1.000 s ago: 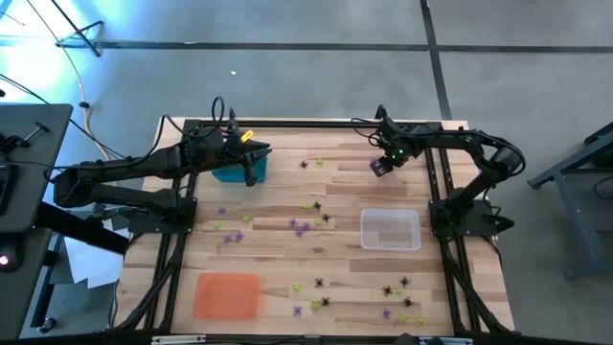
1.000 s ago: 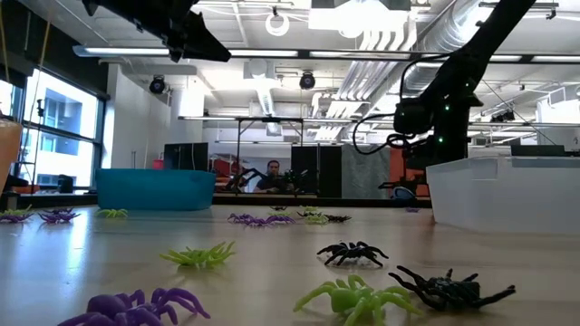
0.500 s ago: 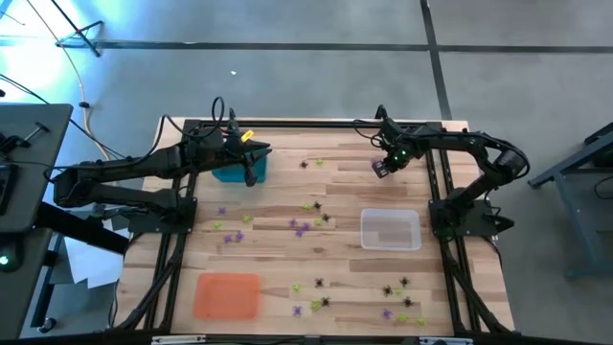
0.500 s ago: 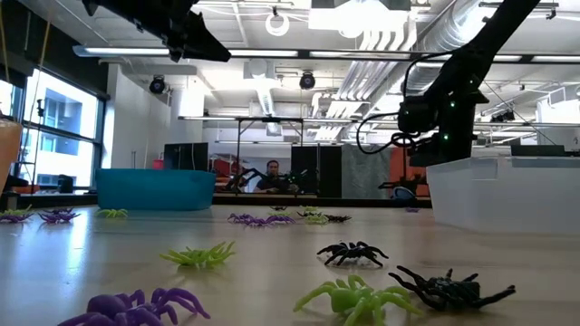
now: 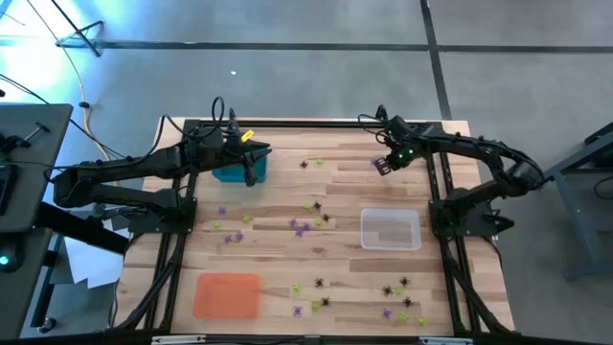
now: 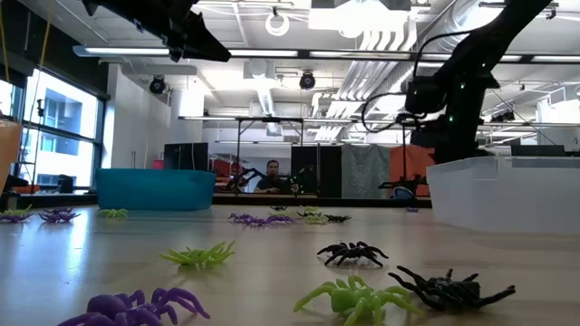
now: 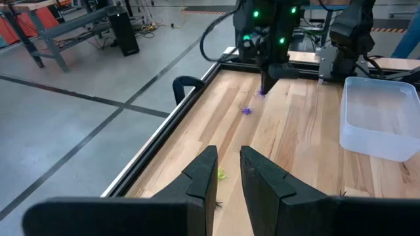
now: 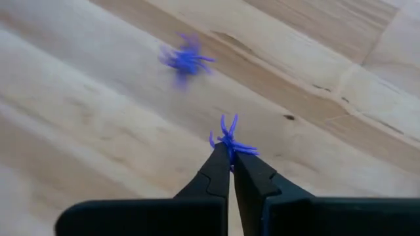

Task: Sort Halloween decoration
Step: Put the violet spider toy into the transparent bin

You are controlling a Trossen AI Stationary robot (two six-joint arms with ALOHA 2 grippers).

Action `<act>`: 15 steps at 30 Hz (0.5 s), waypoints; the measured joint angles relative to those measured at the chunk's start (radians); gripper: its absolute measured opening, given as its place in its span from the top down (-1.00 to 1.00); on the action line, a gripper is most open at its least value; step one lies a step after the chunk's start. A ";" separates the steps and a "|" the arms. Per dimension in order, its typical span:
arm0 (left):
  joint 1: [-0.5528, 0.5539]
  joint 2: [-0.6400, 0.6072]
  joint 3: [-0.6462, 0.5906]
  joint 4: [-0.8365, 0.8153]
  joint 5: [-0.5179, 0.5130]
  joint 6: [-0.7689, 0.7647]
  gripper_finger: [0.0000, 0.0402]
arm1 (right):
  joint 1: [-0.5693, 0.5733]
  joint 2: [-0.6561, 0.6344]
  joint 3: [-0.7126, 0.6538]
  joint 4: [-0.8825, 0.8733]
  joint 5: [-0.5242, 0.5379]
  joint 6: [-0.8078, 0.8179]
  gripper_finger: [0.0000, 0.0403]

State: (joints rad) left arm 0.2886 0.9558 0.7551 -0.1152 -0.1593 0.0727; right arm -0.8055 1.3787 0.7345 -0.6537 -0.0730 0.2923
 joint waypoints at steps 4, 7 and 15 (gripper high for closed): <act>0.000 0.000 0.000 0.000 0.000 0.000 0.74 | 0.030 -0.082 0.001 -0.012 -0.116 0.088 1.00; 0.000 0.000 0.000 0.000 0.000 0.000 0.74 | 0.098 -0.155 0.002 -0.017 -0.193 0.180 1.00; 0.000 0.000 0.000 0.002 0.000 0.002 0.74 | 0.482 -0.331 0.003 -0.026 -0.223 0.496 1.00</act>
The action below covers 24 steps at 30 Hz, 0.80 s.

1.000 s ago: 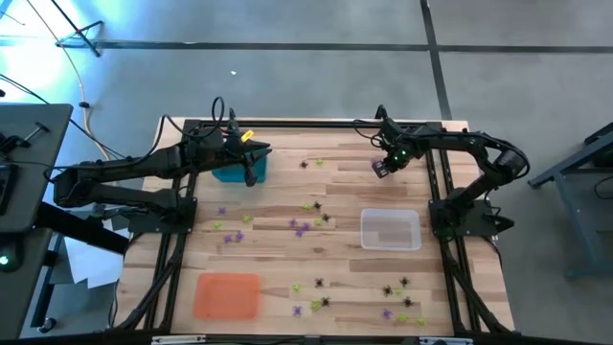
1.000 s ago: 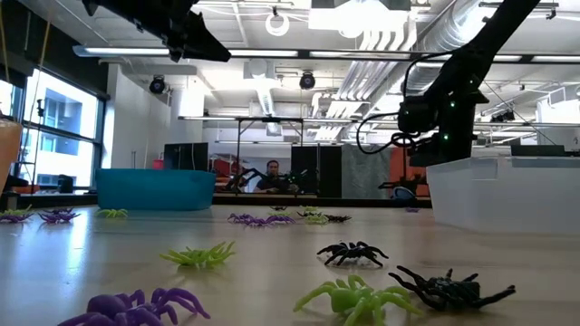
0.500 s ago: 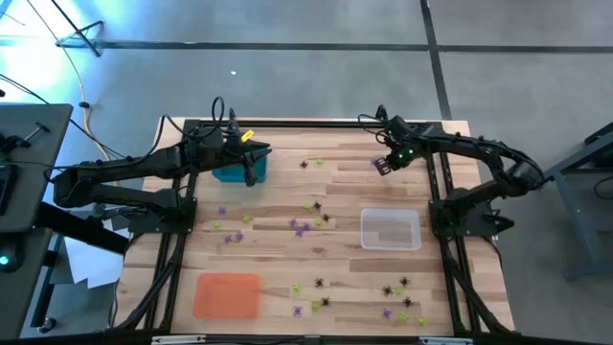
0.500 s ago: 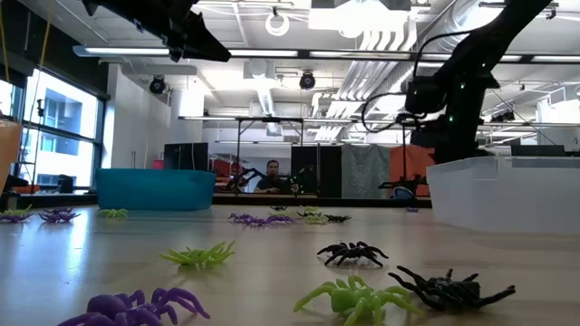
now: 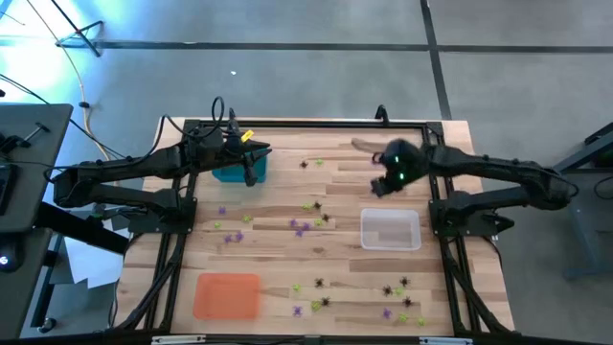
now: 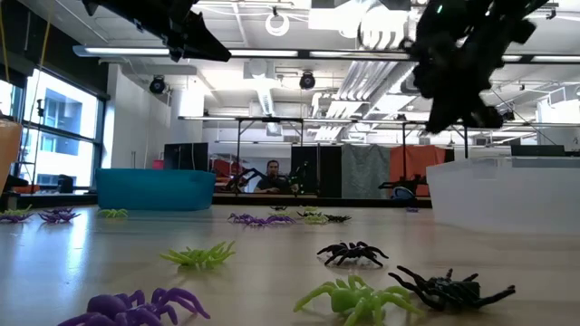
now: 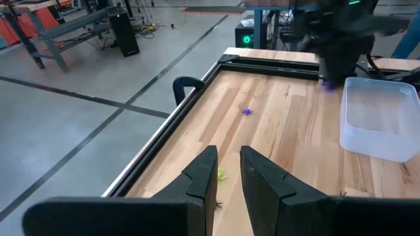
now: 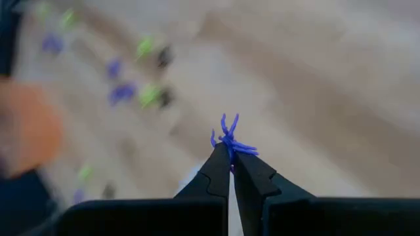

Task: Sort Halloween decoration
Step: Put the violet spider toy into the transparent bin

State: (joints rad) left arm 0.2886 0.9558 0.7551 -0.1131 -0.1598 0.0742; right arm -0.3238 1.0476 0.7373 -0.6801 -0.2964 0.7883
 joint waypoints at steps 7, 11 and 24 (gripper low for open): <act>0.000 0.000 0.000 0.006 -0.008 0.026 0.74 | 0.342 -0.039 0.001 -0.054 0.101 0.328 1.00; 0.000 0.000 0.000 0.006 -0.008 0.028 0.74 | 0.445 -0.011 0.001 -0.140 0.173 0.440 1.00; 0.000 0.000 0.000 0.006 -0.008 0.032 0.74 | 0.471 0.022 0.001 -0.188 0.215 0.404 0.88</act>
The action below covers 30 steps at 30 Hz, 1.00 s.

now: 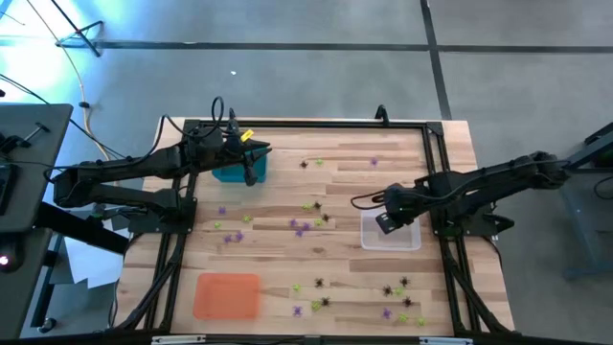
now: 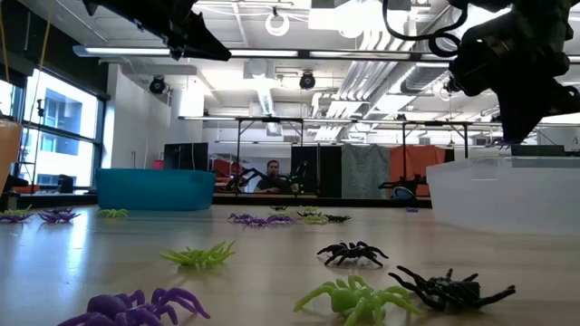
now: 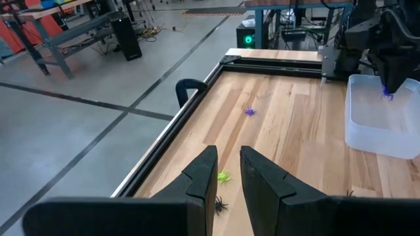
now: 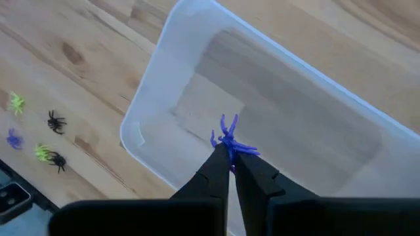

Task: Sort Halloween decoration
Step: Put the violet spider toy into the transparent bin

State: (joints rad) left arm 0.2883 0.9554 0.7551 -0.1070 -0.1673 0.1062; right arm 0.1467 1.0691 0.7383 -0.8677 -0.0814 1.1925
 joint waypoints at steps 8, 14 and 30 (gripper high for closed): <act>0.000 0.000 0.000 0.000 0.000 0.000 0.74 | -0.006 0.000 0.000 0.000 -0.001 0.004 0.45; 0.000 0.000 0.000 0.000 0.000 0.001 0.74 | -0.102 0.000 0.009 0.021 0.004 -0.069 0.41; 0.001 0.000 0.000 -0.073 0.000 0.002 0.74 | -0.734 0.214 0.073 0.138 0.016 -0.819 0.46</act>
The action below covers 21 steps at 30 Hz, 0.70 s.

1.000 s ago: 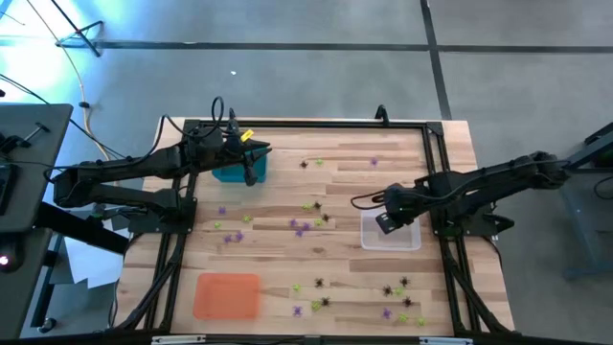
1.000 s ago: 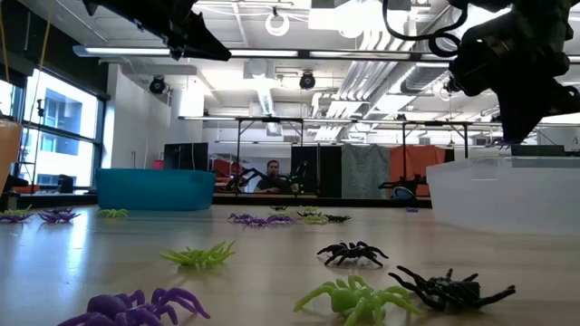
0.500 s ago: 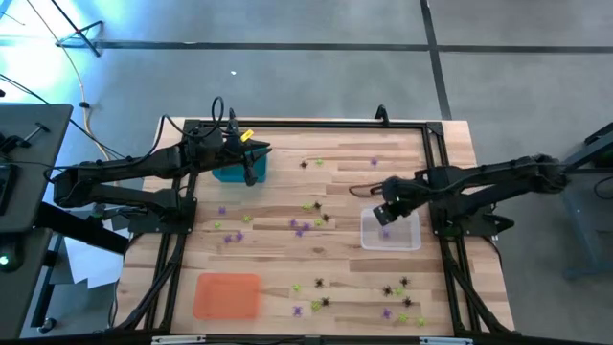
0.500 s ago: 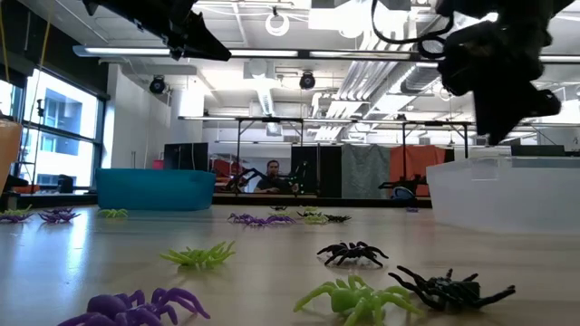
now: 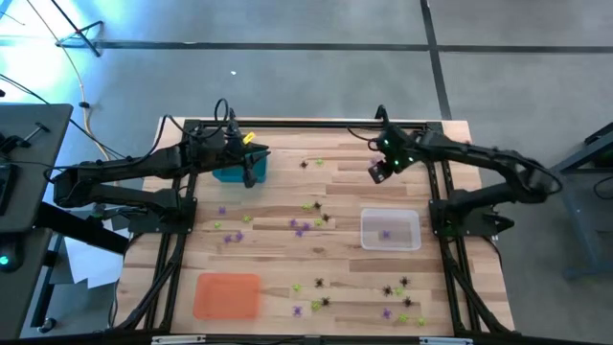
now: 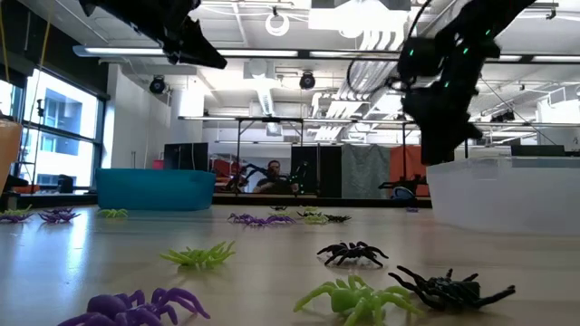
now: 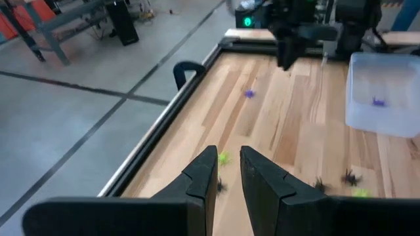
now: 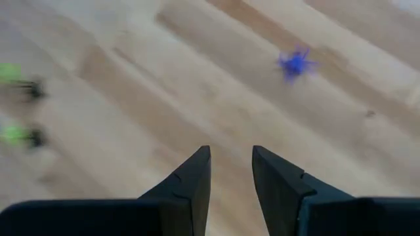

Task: Sort Halloween decoration
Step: Put the violet spider toy into the transparent bin

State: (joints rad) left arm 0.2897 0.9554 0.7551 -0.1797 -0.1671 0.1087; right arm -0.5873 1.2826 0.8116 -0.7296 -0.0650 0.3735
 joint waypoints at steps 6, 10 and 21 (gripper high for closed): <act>0.021 0.000 0.000 -0.010 0.000 0.003 0.74 | -0.085 0.168 0.007 0.130 -0.040 -0.136 0.46; 0.048 0.000 0.000 -0.010 0.000 0.018 0.74 | -0.105 0.261 0.065 0.128 -0.013 -0.192 0.46; 0.113 0.000 0.000 -0.046 0.000 0.043 0.74 | -0.106 0.499 0.291 -0.079 0.114 -0.329 0.46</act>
State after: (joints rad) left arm 0.4024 0.9554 0.7551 -0.2257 -0.1671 0.1519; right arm -0.6937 1.7813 1.1021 -0.8088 0.0489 0.0441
